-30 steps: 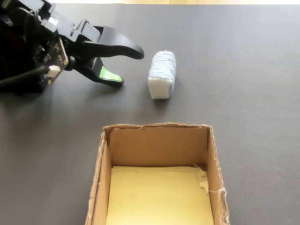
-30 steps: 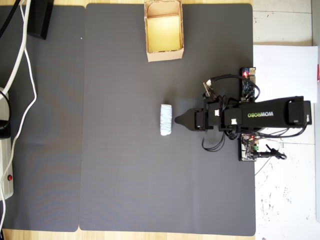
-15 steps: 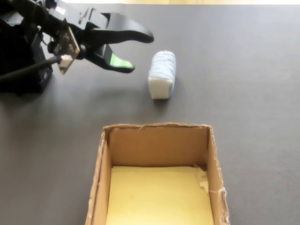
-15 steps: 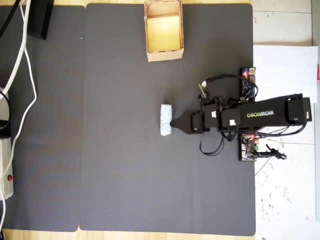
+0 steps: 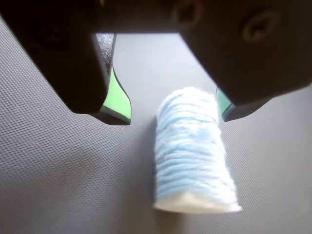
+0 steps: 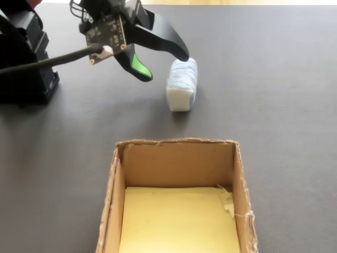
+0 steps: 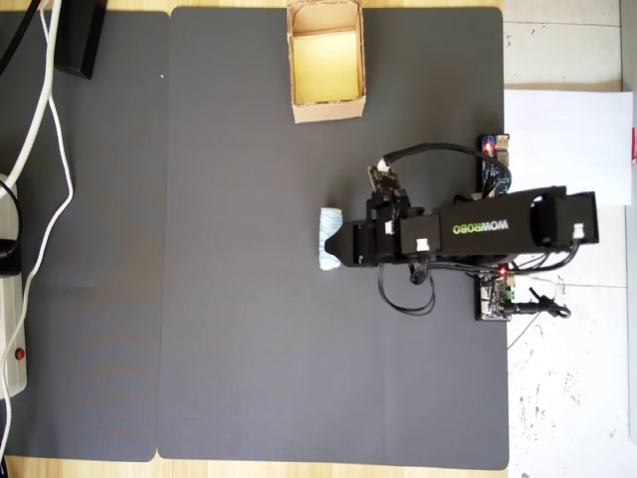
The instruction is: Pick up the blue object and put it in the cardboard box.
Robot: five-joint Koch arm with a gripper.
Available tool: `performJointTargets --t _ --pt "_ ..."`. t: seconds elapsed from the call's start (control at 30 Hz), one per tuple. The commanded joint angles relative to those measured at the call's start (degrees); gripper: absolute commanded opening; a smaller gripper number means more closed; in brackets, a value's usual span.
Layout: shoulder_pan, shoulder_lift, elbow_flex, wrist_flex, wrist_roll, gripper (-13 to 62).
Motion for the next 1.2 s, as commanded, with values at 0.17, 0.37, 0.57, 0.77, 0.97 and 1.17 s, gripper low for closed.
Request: performJointTargets --t 0.17,0.37,0.57,0.77,0.97,1.17 --pt "0.88 -6.86 -12.22 2.02 0.7 33.2" --pt "3.08 -15.21 -14.06 2.11 2.29 30.0" --pt "2.99 -16.7 -10.11 -7.56 0.53 14.0" --pt "3.43 -14.06 -2.64 -21.18 0.44 4.4" --pt "4.48 -9.58 4.57 -30.76 1.41 4.4" --pt "5.71 -4.66 12.57 -45.0 2.81 4.3"
